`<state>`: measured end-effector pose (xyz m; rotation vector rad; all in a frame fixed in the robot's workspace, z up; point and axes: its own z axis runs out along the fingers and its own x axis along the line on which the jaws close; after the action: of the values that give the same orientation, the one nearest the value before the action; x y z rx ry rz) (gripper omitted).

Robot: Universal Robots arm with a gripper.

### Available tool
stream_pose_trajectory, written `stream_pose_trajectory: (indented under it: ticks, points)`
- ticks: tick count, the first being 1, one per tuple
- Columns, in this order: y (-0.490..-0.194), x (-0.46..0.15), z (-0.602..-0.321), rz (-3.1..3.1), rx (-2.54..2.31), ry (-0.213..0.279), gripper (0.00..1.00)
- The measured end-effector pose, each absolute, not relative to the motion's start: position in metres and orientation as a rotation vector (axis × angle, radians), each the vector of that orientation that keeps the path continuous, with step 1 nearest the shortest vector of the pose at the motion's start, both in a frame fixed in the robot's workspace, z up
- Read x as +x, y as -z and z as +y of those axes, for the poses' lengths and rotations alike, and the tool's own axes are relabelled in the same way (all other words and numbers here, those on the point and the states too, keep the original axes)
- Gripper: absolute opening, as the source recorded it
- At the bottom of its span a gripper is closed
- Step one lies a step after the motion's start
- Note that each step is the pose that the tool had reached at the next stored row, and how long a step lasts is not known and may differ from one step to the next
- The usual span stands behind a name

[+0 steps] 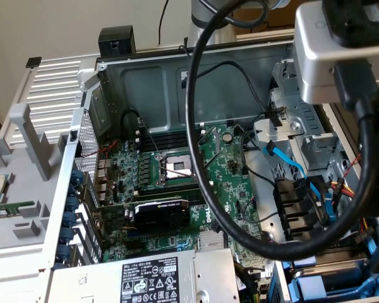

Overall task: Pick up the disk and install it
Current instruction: 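Insert the first disk wire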

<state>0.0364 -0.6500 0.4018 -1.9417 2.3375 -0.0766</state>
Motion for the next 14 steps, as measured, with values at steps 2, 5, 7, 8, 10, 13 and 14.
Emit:
stream_pose_trajectory:
  ticks: [2,5,7,8,10,13,14]
  points:
    - [-0.4012,0.0364,-0.6503,2.336,-1.943,0.076,0.49]
    - [-0.3991,0.0364,-0.6513,2.334,-1.943,0.074,0.49]
    - [-0.3976,0.0363,-0.6518,2.334,-1.943,0.073,0.49]
    - [-0.3973,0.0363,-0.6521,2.334,-1.943,0.073,0.49]
    - [-0.3971,0.0362,-0.6528,2.334,-1.943,0.072,0.49]
    - [-0.3971,0.0362,-0.653,2.334,-1.943,0.072,0.49]
    - [-0.3971,0.0362,-0.653,2.334,-1.943,0.072,0.49]
